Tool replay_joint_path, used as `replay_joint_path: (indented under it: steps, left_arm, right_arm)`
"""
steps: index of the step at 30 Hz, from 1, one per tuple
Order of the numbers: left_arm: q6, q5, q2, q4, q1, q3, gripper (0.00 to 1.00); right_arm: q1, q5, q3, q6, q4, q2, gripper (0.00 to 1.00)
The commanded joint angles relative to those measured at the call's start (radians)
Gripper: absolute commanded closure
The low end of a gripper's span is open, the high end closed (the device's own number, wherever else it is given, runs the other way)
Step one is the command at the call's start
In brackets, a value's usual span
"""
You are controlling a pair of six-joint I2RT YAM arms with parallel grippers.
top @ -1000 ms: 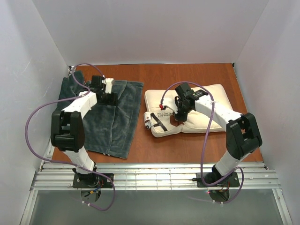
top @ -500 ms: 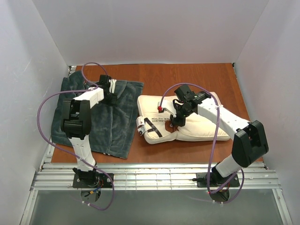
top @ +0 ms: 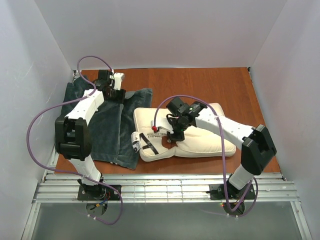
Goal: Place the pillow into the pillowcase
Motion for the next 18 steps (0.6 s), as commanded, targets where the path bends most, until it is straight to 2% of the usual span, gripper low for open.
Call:
replay_joint_path:
  steps: [1, 9, 13, 18]
  left_arm:
    - [-0.005, 0.106, -0.079, -0.083, -0.002, 0.036, 1.0]
    - [0.015, 0.189, -0.128, -0.118, -0.002, 0.017, 1.0]
    - [0.027, 0.206, -0.135, -0.141, -0.002, 0.019, 1.0]
    - [0.069, 0.197, -0.161, -0.167, -0.002, 0.007, 1.0]
  right_arm:
    - [0.064, 0.017, 0.105, -0.075, 0.08, 0.052, 0.99]
    - [0.096, 0.102, 0.25, -0.196, 0.077, 0.24, 0.99]
    - [0.081, 0.18, 0.383, -0.233, 0.083, 0.387, 0.99]
    - [0.033, 0.218, 0.632, -0.223, 0.075, 0.514, 0.99]
